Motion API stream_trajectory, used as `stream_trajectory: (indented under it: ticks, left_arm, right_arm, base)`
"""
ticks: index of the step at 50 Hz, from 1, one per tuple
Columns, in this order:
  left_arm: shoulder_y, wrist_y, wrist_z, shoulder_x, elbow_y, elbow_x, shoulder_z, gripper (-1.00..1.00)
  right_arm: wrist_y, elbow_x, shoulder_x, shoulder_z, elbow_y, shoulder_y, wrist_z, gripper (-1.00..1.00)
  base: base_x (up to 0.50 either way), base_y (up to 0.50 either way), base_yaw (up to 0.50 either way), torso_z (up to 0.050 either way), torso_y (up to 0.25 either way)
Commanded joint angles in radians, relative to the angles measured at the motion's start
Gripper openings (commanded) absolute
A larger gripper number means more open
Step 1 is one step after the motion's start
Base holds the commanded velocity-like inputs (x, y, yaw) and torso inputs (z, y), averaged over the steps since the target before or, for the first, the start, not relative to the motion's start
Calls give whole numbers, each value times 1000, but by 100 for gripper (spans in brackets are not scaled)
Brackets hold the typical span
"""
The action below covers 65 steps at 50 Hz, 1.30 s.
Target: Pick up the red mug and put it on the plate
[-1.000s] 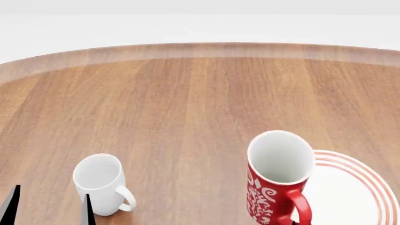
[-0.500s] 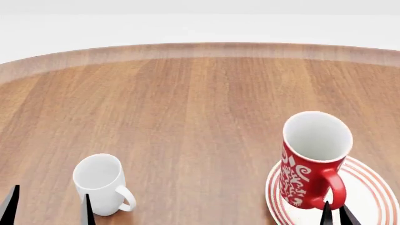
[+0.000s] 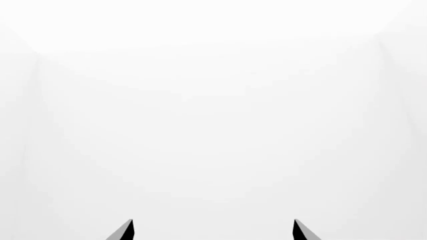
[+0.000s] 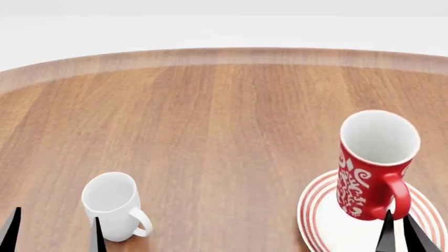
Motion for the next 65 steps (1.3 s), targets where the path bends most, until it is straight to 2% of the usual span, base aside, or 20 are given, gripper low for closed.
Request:
stream_trajectory:
  ticks: [1,7,14,29,37,50,54,55,57,65]
  left_arm:
    - [-1,2,-4,-1,-1,0,3,100]
    - [-1,-3,-7,-2,2,5,2,100]
    - [-2,0,-11,-3,0,9,3,100]
    - [-4,4,-18,-5,-2,18,5,100]
    - [-4,3,-22,-6,-2,19,7,100]
    - [-5,2,-29,-7,-1,23,8,100]
    - [-6,6,-31,-7,-3,25,9,100]
    - [-6,5,-31,-8,-3,24,10,100]
    - [-7,5,-29,-9,-3,23,12,100]
    - [-5,-2,-35,-9,1,24,11,100]
  right_arm:
    - [14,-5,8,4,1,24,13,-100]
    - [46,-21,63,3,34,71,-28,-100]
    - [29,53,134,71,113,97,-114,-100]
    - [21,107,152,48,235,178,-310,-100]
    - [17,135,124,9,352,302,-471,-100]
    - [144,156,134,-81,503,602,-596,-100]
    - [169,130,130,-109,541,666,-627,-100]
    - [119,130,118,-80,544,643,-656,-100]
    - [171,104,126,-124,563,700,-667,-100]
    - [199,64,106,-176,668,792,-775,-100]
  base:
    - [0,0,0,0,0]
    - [0,0,0,0,0]
    - [0,0,0,0,0]
    - [0,0,0,0,1]
    - [0,0,0,0,0]
    - [0,0,0,0,0]
    - [0,0,0,0,3]
    - [0,0,0,0,0]
    - [0,0,0,0,0]
    - [0,0,0,0,0]
